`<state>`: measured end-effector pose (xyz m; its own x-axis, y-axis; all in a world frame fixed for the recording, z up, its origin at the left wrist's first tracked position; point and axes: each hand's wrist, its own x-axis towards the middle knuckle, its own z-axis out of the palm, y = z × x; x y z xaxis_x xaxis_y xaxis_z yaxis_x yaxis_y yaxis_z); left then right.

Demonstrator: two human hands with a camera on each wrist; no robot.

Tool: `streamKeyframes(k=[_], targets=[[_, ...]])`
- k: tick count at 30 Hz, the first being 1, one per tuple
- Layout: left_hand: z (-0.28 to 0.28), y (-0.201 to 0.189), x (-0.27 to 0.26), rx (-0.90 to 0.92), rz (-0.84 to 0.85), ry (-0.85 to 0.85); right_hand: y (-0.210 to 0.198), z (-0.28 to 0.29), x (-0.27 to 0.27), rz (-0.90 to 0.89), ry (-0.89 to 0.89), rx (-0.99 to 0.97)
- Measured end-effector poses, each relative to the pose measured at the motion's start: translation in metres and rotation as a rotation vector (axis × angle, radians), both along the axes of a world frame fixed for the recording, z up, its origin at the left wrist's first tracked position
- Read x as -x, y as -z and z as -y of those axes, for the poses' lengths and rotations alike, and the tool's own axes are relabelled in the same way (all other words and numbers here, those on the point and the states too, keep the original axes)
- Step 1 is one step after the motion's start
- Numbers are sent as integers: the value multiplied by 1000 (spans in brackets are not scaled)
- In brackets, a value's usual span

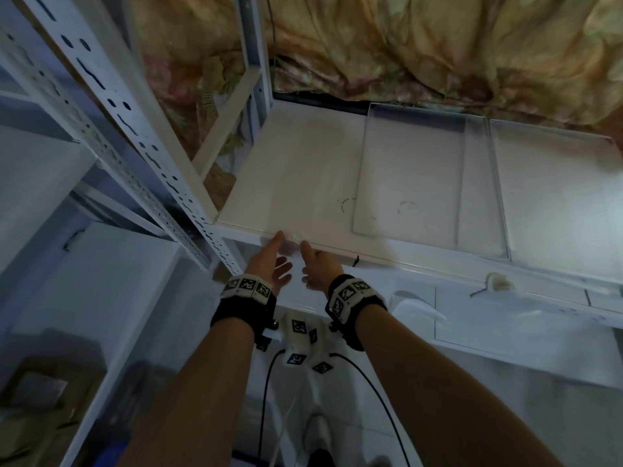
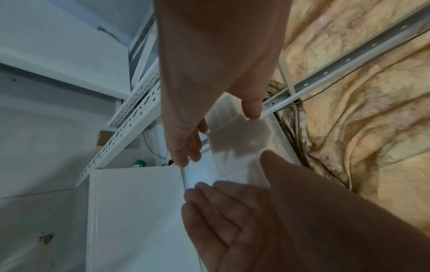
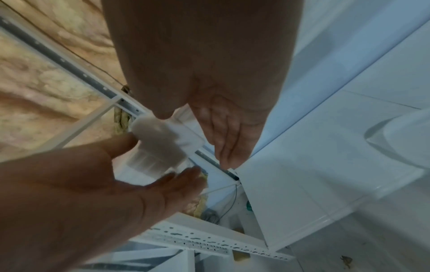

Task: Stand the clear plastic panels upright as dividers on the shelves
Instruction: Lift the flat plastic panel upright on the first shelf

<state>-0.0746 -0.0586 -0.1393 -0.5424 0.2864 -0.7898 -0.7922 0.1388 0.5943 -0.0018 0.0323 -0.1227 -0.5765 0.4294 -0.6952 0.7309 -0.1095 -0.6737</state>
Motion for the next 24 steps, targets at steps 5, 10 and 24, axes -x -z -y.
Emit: streamKeyframes(k=[5,10,24], targets=[[-2,13,6,24,-54,31,14,4,2,-75,154,171],[3,16,11,1,-35,67,28,-1,2,-146,301,375],[11,2,17,47,38,197,26,-13,-6,-217,438,709]])
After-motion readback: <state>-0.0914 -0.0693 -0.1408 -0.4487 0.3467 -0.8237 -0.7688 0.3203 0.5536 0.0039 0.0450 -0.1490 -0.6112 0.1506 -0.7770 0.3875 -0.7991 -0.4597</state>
